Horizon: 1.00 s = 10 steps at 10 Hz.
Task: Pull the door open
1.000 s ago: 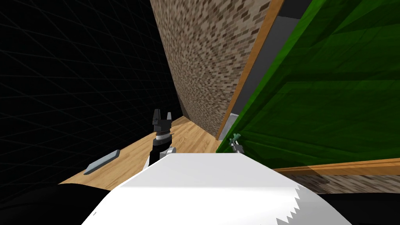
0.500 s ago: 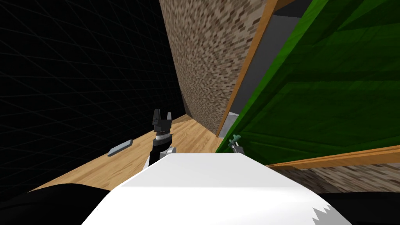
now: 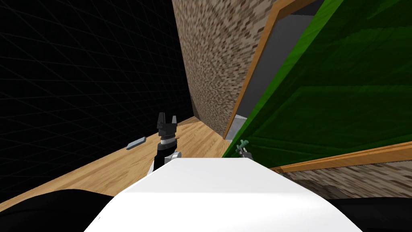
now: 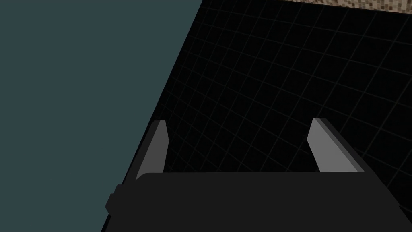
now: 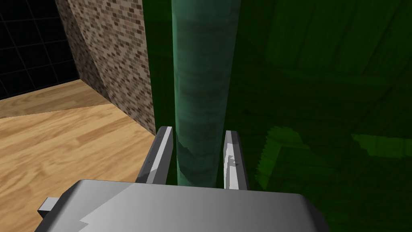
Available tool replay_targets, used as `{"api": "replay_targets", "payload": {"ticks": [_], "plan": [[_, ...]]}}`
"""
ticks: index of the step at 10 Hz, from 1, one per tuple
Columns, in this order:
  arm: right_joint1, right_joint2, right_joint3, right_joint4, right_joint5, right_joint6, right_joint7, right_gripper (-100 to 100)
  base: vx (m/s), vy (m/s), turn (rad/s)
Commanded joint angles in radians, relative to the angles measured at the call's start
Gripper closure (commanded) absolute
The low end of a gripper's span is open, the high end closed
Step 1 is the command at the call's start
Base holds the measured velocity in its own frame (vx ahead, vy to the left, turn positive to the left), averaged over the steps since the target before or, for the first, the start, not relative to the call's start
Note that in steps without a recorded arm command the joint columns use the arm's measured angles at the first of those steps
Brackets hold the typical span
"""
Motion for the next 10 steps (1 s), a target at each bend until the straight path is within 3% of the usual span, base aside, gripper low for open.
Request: {"api": "replay_targets", "payload": {"ticks": [1,3,4,10], "plan": [[0.006,-0.009,0.017,0.005,0.009,-0.012,-0.015,100,-0.206,-0.054,0.111],[0.012,-0.025,0.036,0.015,0.021,-0.035,-0.037,100,-0.256,-0.058,0.148],[0.003,-0.017,0.031,0.018,0.019,-0.031,-0.032,100,-0.100,-0.017,0.034],[0.006,-0.047,0.074,0.058,0.046,-0.084,-0.087,100,-0.197,-0.029,0.131]]}}
